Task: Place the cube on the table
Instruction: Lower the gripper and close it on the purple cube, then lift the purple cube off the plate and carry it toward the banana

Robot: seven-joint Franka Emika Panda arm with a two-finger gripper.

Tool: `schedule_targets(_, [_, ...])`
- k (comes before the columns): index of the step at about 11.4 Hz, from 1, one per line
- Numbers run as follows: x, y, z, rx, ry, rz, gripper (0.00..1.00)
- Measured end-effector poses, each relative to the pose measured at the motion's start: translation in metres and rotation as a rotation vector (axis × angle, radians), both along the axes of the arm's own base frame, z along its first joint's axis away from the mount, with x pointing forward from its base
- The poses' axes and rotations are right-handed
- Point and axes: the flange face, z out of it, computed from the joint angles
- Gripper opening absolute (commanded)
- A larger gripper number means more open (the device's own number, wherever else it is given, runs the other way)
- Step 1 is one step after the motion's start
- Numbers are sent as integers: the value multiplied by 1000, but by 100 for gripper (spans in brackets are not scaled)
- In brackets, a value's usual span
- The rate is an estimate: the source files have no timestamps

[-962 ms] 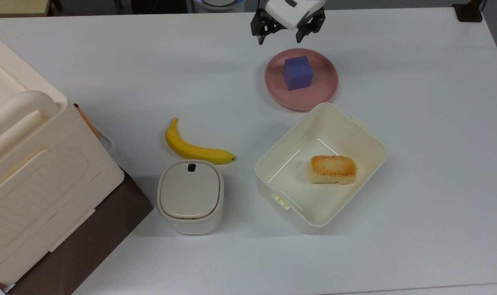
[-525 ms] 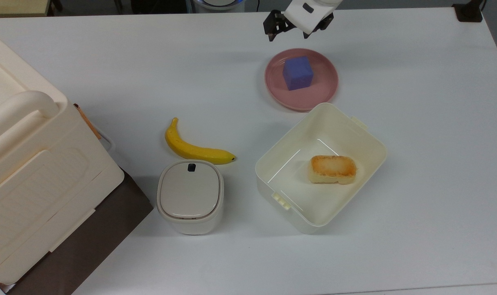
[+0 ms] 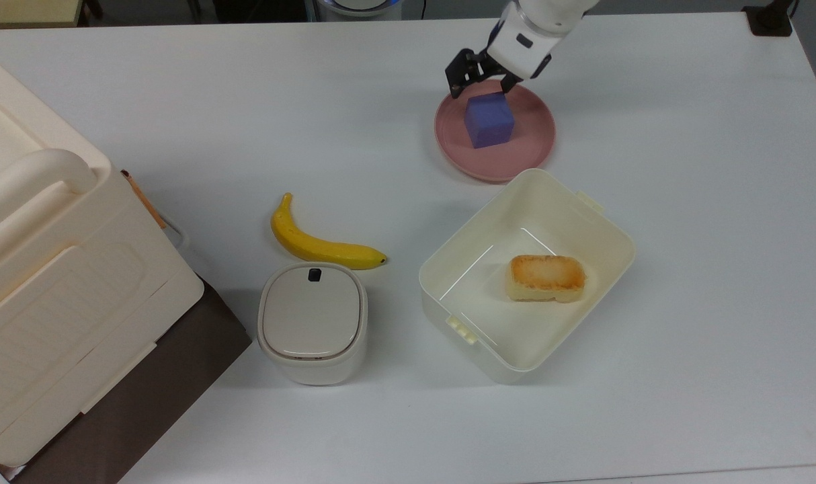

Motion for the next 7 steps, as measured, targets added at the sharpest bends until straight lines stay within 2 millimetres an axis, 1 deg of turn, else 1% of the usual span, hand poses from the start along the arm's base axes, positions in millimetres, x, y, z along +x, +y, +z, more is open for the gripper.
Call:
schedule_targets(2, [1, 9, -19, -3, -3, -4, 97])
schedule_targets(3, [2, 11, -26, 0, -8, -12, 90])
schedule_targets(5, [5, 11, -40, -19, -11, -20, 60])
schedule_targets(6, [5, 11, -44, -23, -7, -21, 31])
schedule_targets(7, [7, 12, -44, -21, -9, -26, 14])
